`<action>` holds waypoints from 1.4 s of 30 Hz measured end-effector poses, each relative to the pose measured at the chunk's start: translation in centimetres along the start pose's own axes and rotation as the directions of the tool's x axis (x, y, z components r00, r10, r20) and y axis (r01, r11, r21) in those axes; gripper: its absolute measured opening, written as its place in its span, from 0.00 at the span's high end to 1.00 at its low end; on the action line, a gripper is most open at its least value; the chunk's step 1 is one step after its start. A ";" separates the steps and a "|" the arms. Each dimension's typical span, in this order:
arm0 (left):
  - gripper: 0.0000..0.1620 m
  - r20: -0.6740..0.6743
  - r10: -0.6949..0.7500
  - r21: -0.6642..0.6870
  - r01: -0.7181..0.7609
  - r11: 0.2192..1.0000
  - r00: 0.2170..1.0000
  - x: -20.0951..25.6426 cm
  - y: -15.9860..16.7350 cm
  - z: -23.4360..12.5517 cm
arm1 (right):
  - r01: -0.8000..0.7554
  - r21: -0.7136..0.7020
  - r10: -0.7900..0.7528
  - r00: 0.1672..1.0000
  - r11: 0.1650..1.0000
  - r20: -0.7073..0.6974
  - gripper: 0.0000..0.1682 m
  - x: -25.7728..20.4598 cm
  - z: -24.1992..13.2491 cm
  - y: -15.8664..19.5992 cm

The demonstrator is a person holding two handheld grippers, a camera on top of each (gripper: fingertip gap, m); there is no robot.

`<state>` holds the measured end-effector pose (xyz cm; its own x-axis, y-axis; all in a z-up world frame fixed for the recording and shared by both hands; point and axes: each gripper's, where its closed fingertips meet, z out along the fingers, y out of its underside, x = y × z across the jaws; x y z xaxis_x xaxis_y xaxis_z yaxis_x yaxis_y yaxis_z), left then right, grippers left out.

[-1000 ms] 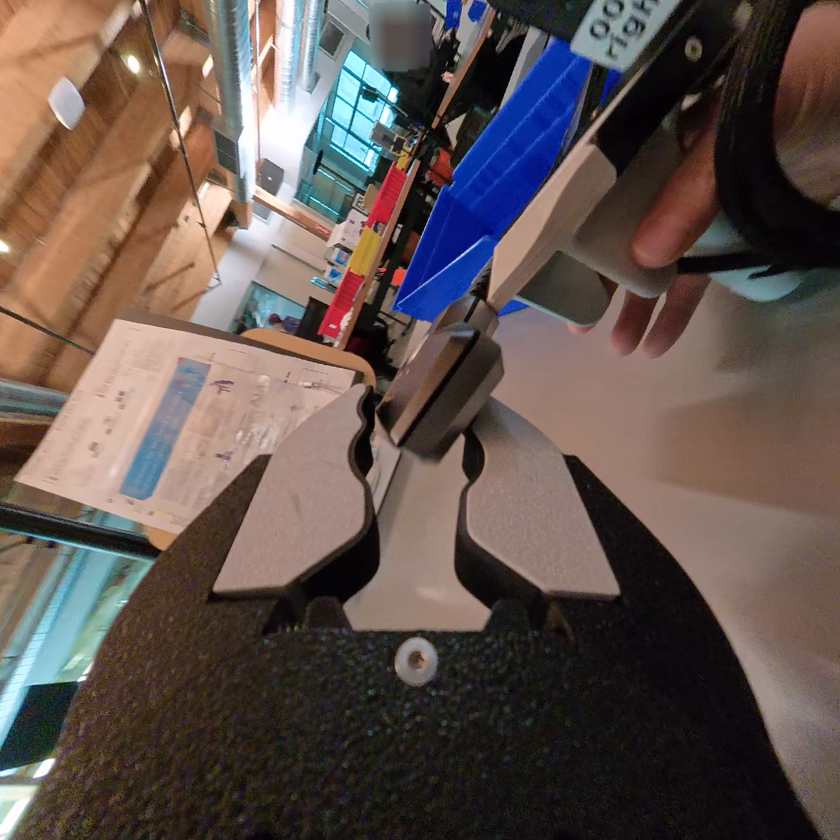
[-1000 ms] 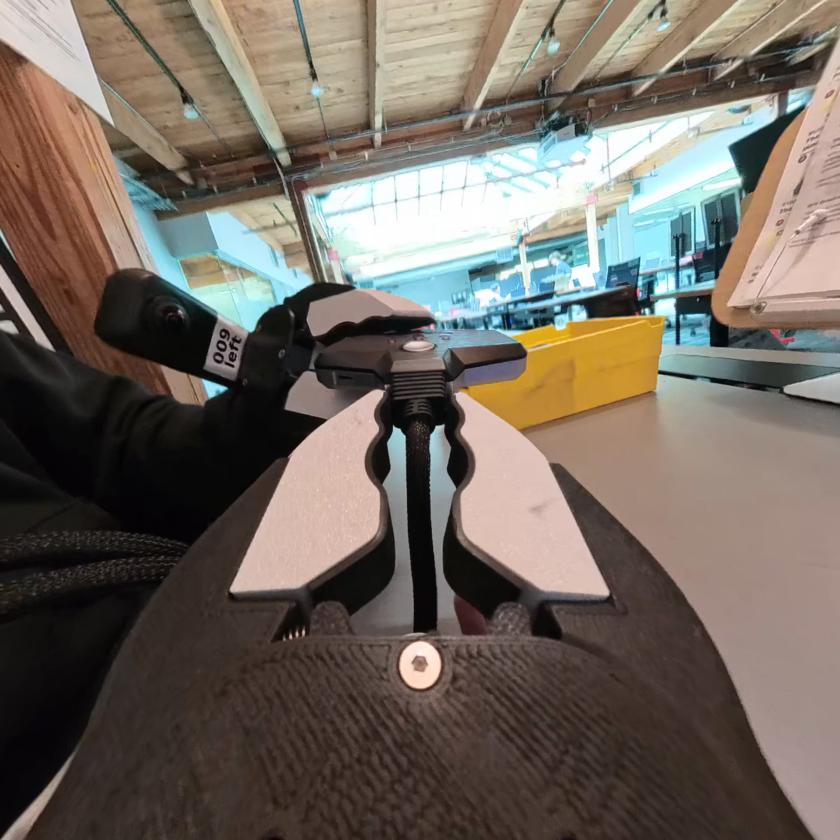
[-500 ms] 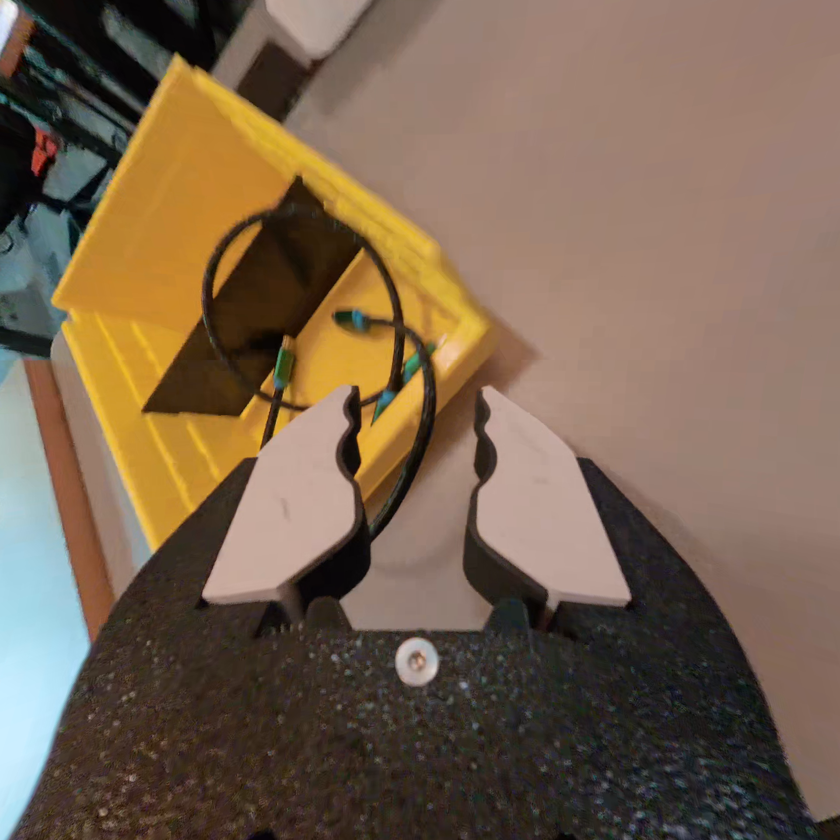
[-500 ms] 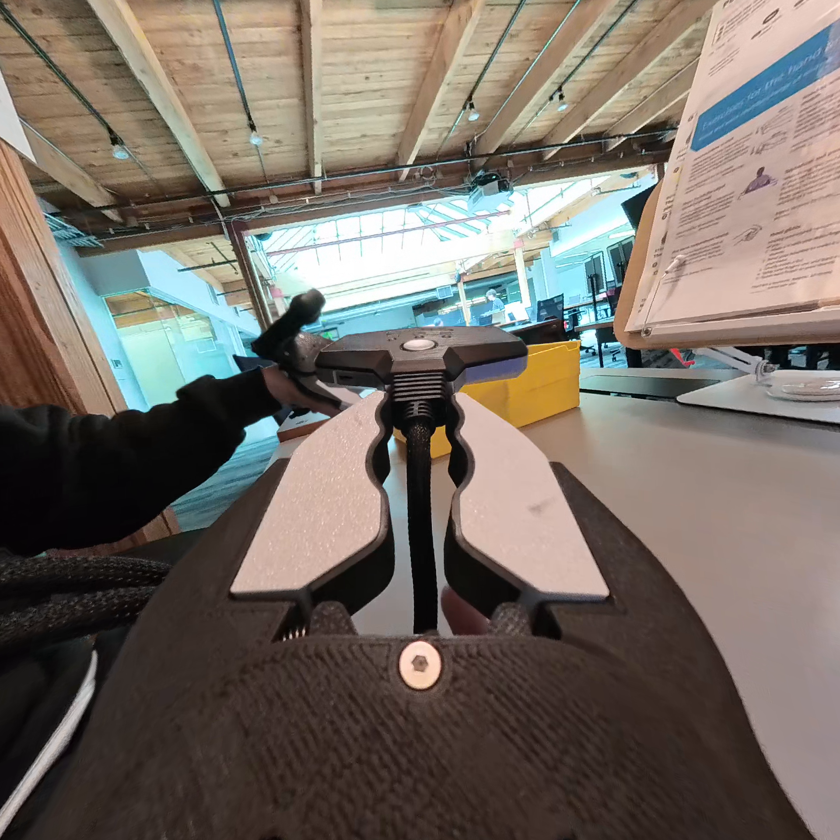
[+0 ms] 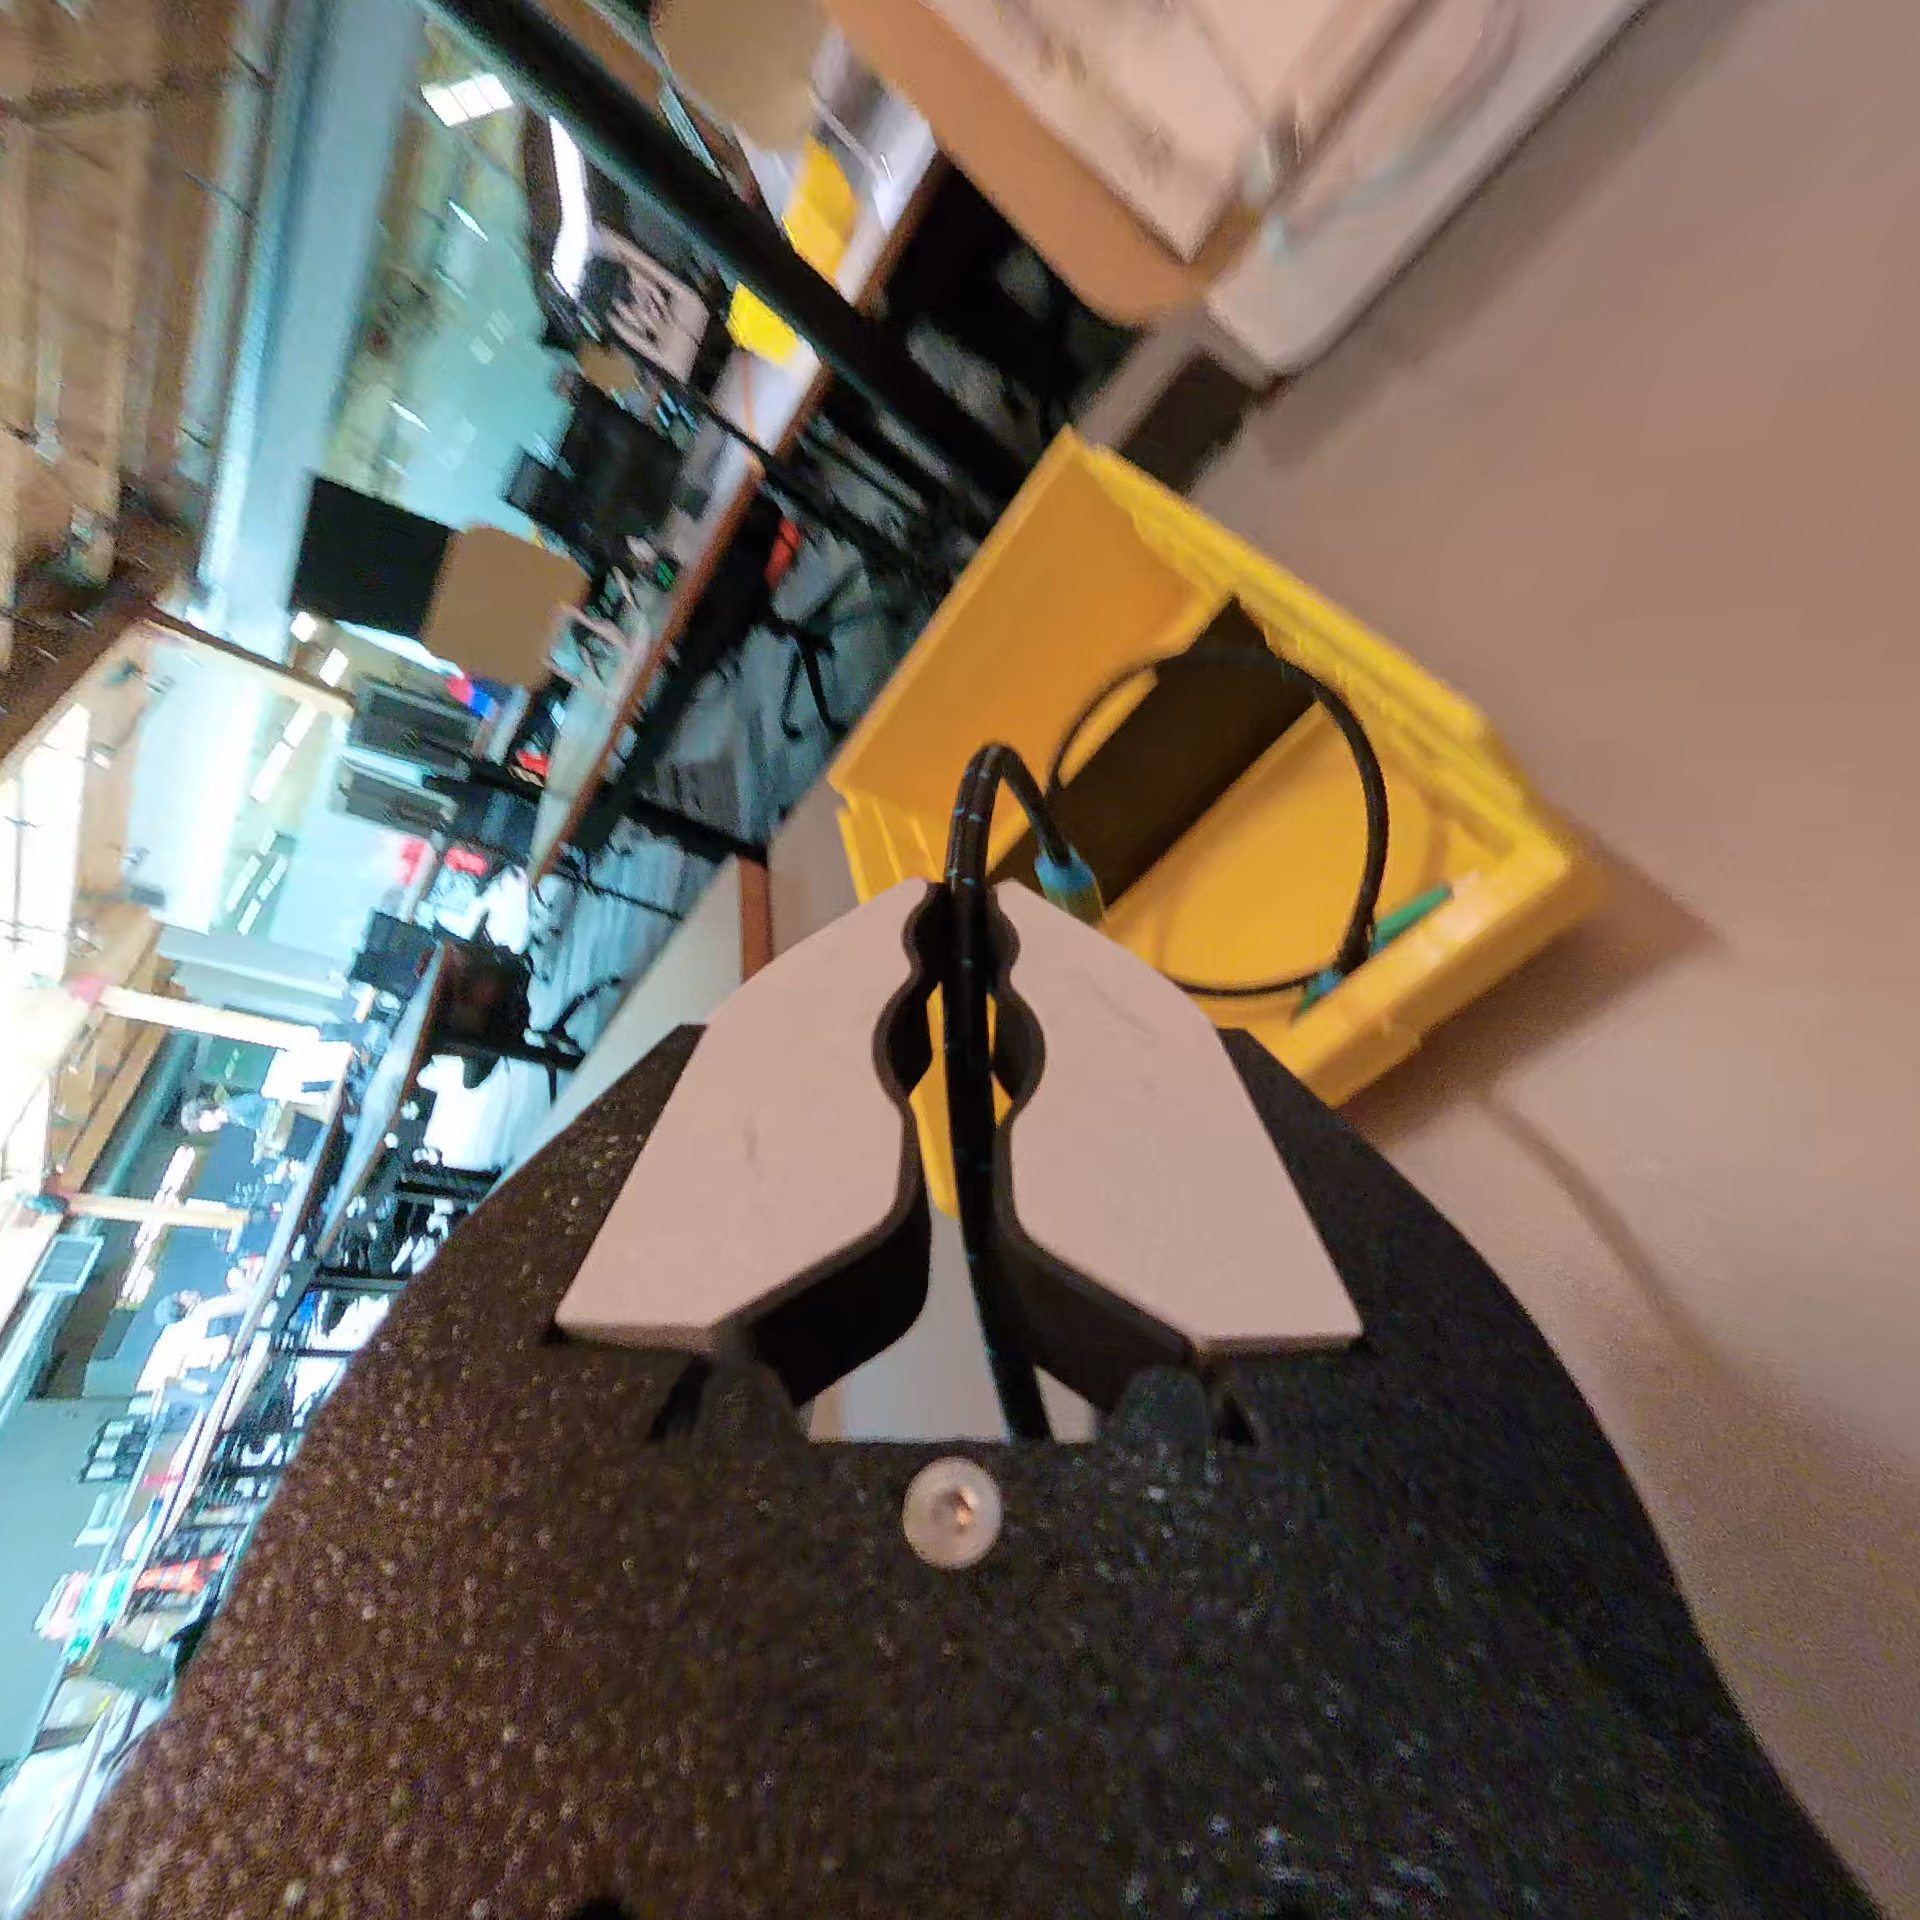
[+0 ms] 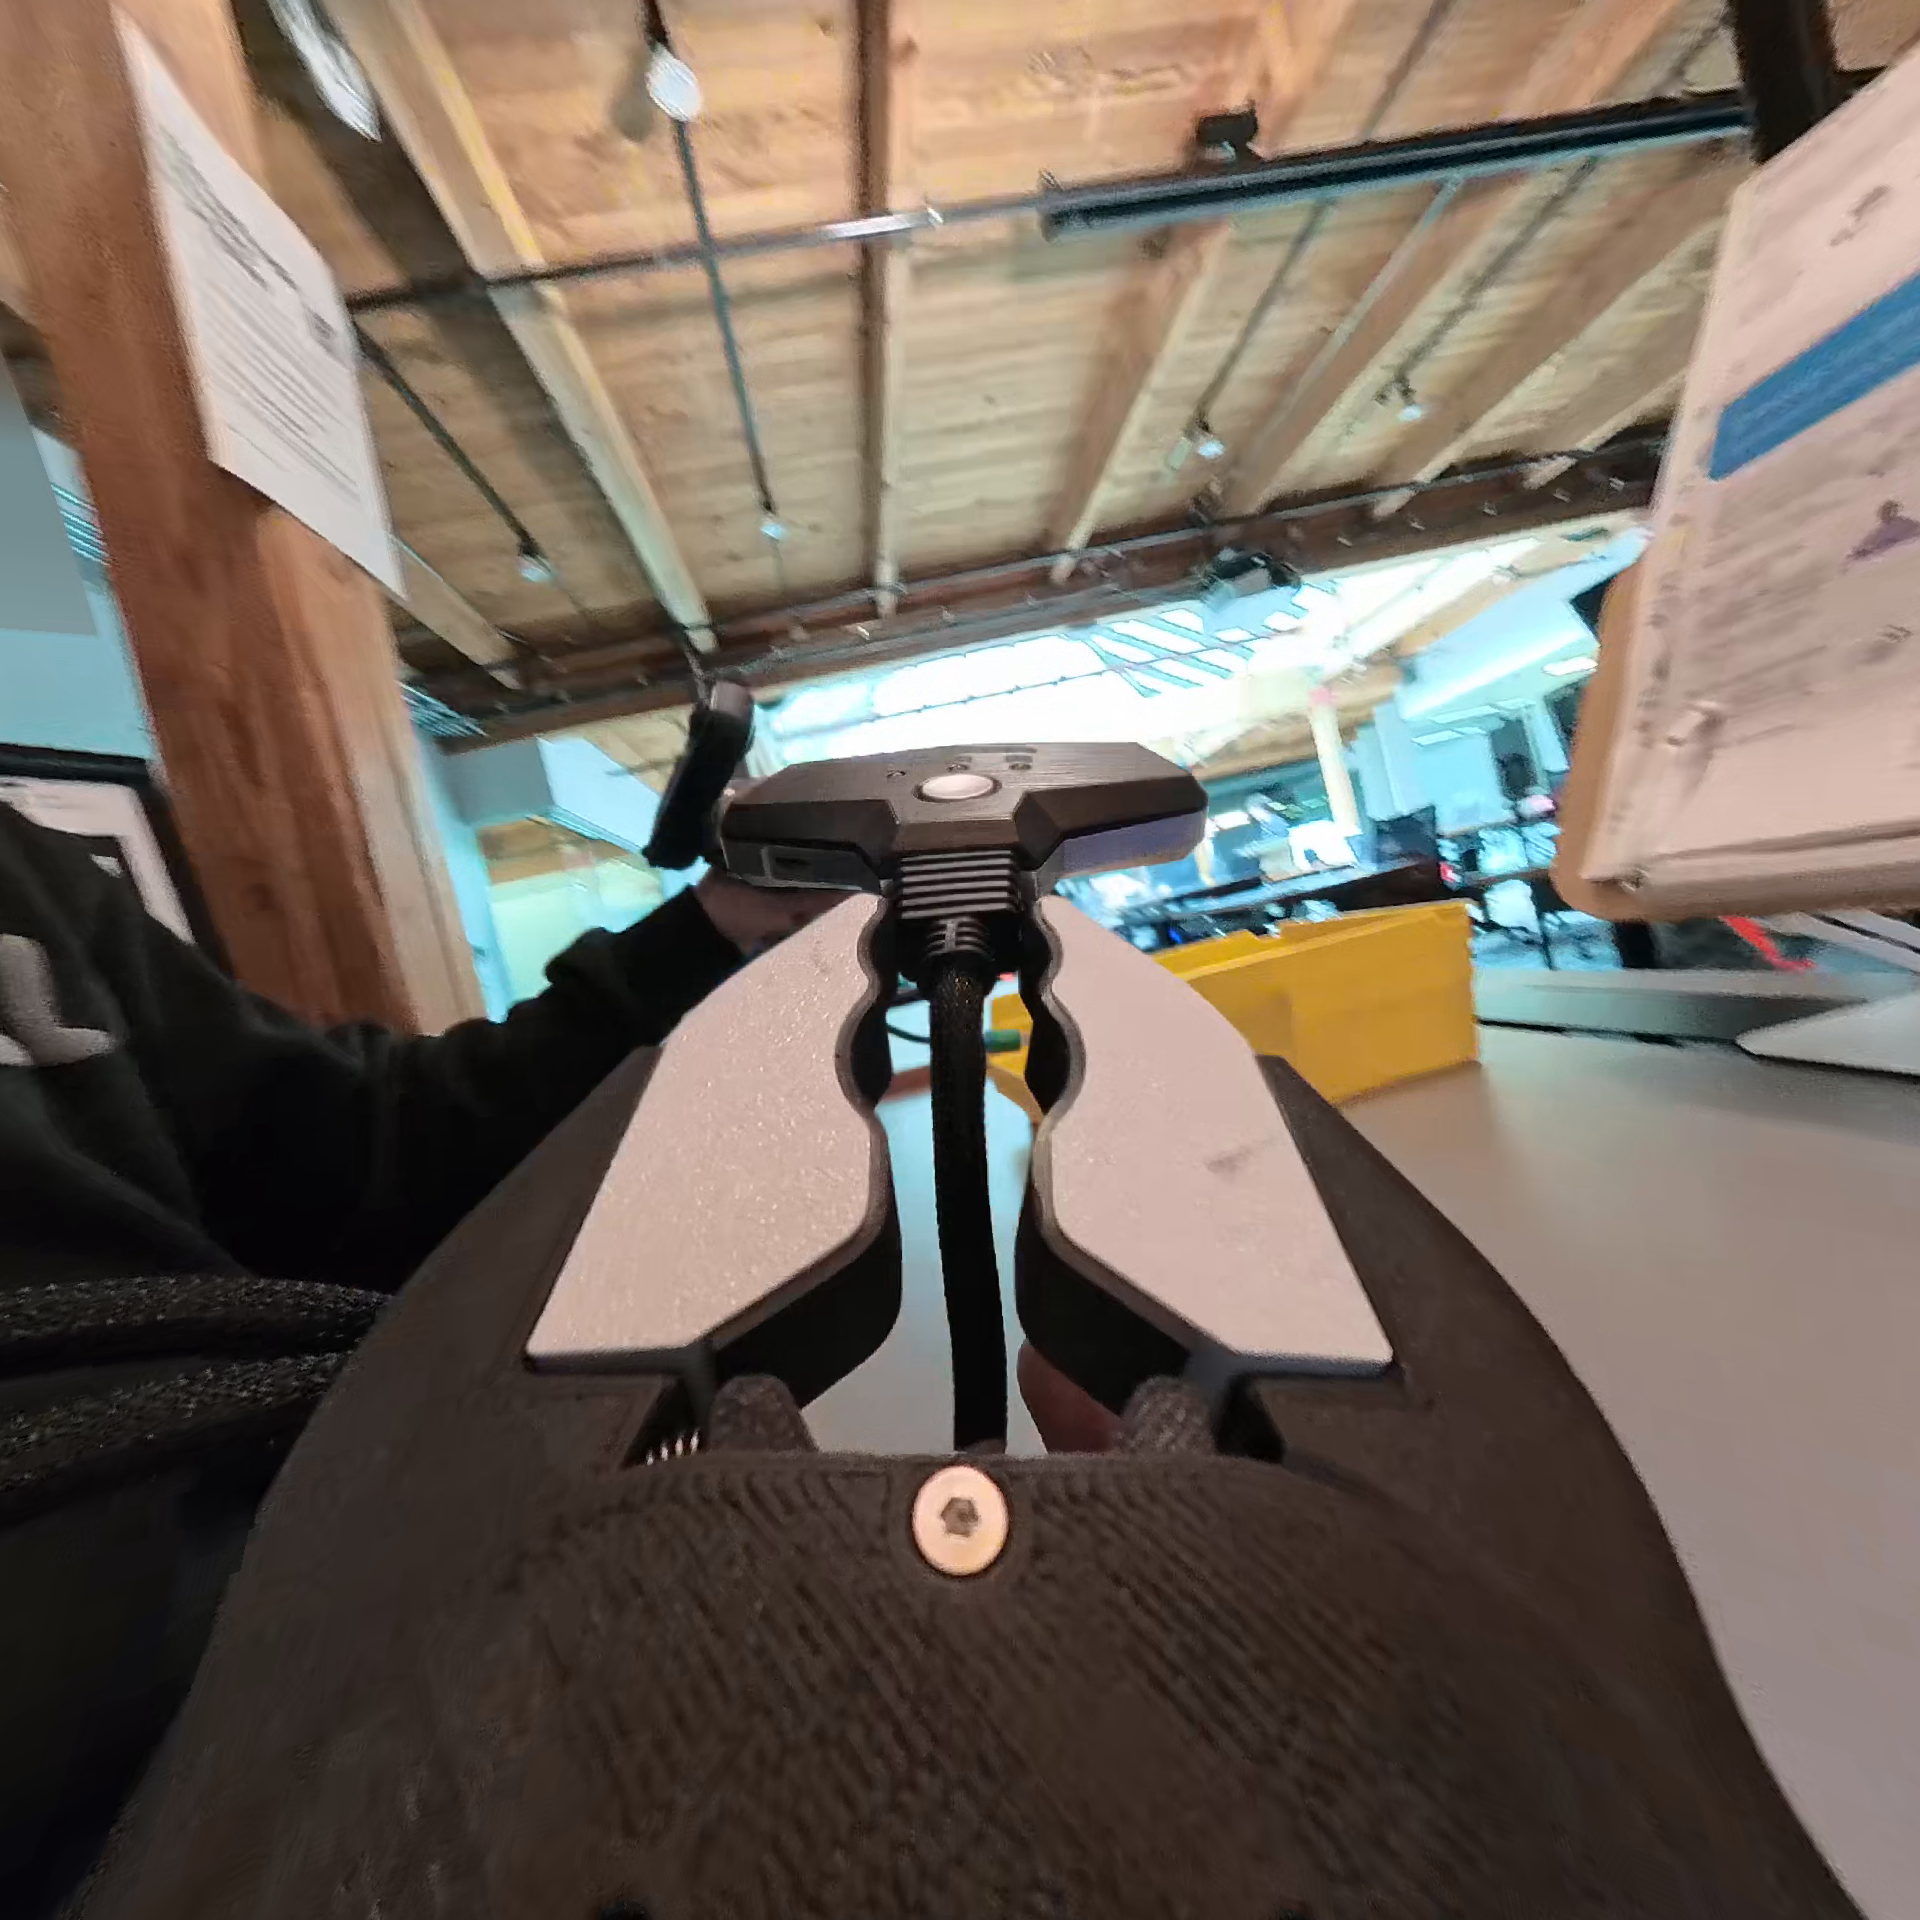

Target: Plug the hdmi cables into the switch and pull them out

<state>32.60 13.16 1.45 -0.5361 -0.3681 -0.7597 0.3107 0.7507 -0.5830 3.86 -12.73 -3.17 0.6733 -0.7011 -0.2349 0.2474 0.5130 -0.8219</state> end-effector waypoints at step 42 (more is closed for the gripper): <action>0.70 -0.584 -0.571 -0.154 0.612 0.776 0.577 21.6 -0.2 -0.3 | 0.047 0.010 -0.048 0.997 0.999 0.066 0.87 -1.1 0.0 -0.5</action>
<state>20.77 5.17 -14.71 -0.9452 -0.3203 0.0631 -0.2079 0.4416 -0.8728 3.00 -12.24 -2.55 0.7050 -0.6907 -0.1610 0.2858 0.4844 -0.8268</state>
